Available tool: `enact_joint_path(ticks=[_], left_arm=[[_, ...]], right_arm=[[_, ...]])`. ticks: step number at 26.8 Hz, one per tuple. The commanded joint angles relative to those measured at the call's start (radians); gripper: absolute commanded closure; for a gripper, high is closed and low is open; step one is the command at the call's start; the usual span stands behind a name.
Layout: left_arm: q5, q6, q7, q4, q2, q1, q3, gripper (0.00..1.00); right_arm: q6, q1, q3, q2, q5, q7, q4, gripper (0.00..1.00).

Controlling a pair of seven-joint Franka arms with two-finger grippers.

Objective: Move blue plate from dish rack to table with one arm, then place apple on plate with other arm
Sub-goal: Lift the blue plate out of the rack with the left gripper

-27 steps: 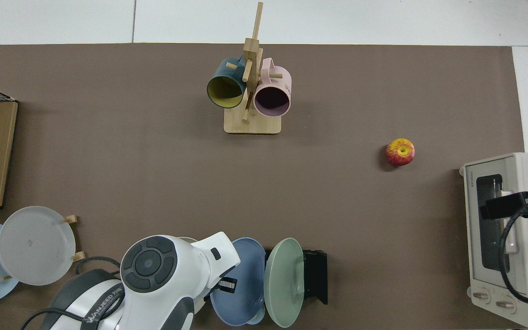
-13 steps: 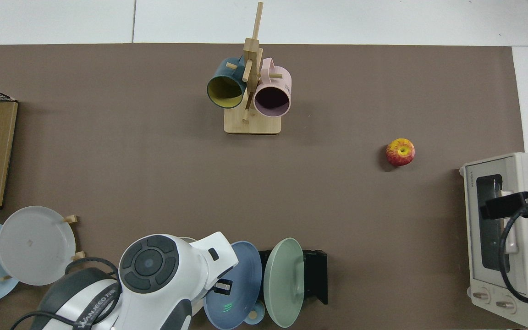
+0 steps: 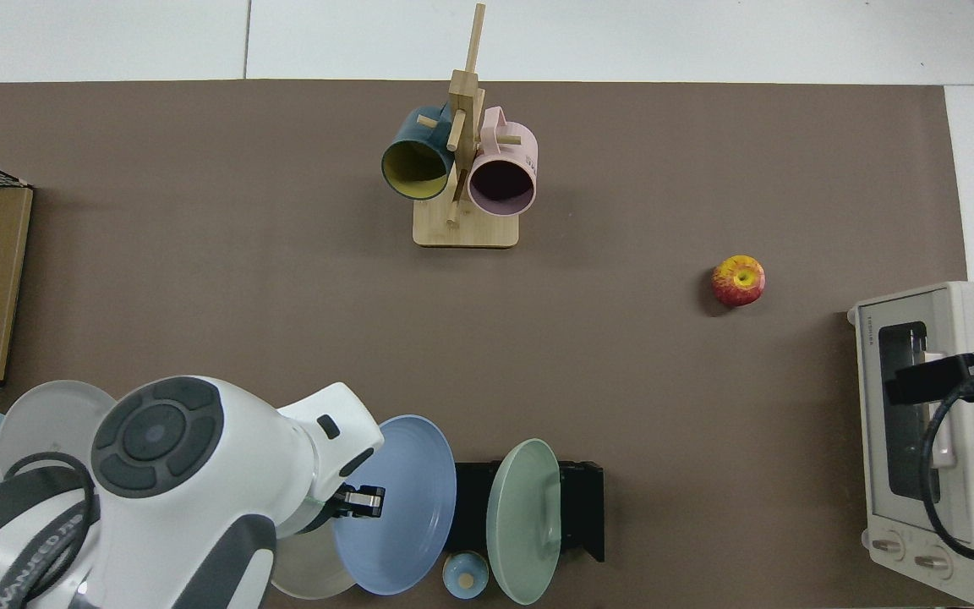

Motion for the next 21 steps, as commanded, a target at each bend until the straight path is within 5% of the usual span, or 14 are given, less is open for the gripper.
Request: enact_joint_path(ticks=[1,9,21], left_arm=[[0.006,-0.007,0.027,0.024,0.003,0.086,-0.006,1.0],[-0.042,0.085,0.202,0.034,0.063,0.241,-0.006,1.0],[-0.109,0.363,0.203,0.13,0.33,0.218,-0.02,1.0]], right_arm=[[0.008,-0.019,0.007,-0.008,0.017,-0.025,-0.008,0.0],[0.008,-0.019,0.007,-0.008,0.017,-0.025,-0.008,0.0],[0.008,-0.019,0.005,-0.008,0.017,-0.025,-0.006,0.0]])
